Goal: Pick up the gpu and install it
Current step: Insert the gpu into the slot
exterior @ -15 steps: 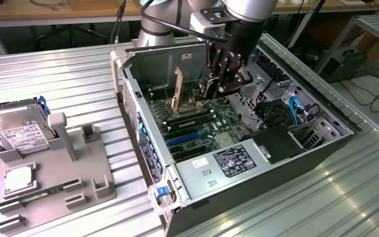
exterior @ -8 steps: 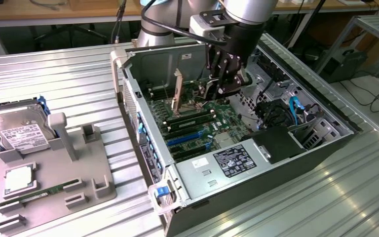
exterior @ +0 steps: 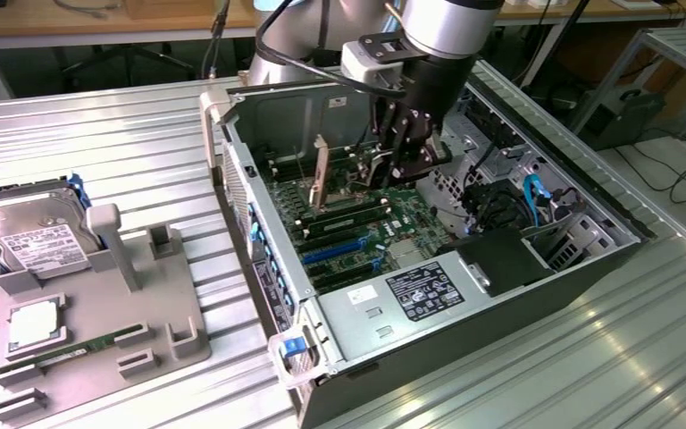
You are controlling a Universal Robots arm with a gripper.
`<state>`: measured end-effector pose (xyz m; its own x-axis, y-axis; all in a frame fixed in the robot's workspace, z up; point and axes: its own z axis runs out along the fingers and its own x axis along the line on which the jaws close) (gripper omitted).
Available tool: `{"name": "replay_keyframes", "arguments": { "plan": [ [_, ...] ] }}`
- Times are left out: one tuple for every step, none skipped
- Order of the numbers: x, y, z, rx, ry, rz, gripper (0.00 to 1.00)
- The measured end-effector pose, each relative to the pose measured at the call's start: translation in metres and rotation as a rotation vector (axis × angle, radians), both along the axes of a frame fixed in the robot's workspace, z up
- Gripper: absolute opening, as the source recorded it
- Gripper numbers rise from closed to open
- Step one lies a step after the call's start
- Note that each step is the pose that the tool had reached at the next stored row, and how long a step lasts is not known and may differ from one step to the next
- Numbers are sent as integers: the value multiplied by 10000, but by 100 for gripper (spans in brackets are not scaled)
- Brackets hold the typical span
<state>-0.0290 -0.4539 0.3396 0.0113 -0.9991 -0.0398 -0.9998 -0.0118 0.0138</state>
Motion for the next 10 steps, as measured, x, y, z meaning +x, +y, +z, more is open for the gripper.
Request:
{"name": "replay_keyframes", "arguments": {
  "plan": [
    [0, -2, -35, 1, 2, 0, 28],
    [0, -2, -71, 1, 2, 0, 28],
    [0, -15, -120, 18, 6, -1, 28],
    [-20, -20, -267, 19, 6, 0, 28],
    [-24, -16, -394, 8, 145, -15, 28],
    [-45, -8, -460, 10, -48, 15, 28],
    [-70, -6, -491, 14, -141, 37, 28],
    [-129, 6, -608, 1, -140, -129, 28],
    [-169, -11, -658, 1, -123, -241, 28],
    [-169, -12, -668, 3, -120, -263, 28]
  ]
}}
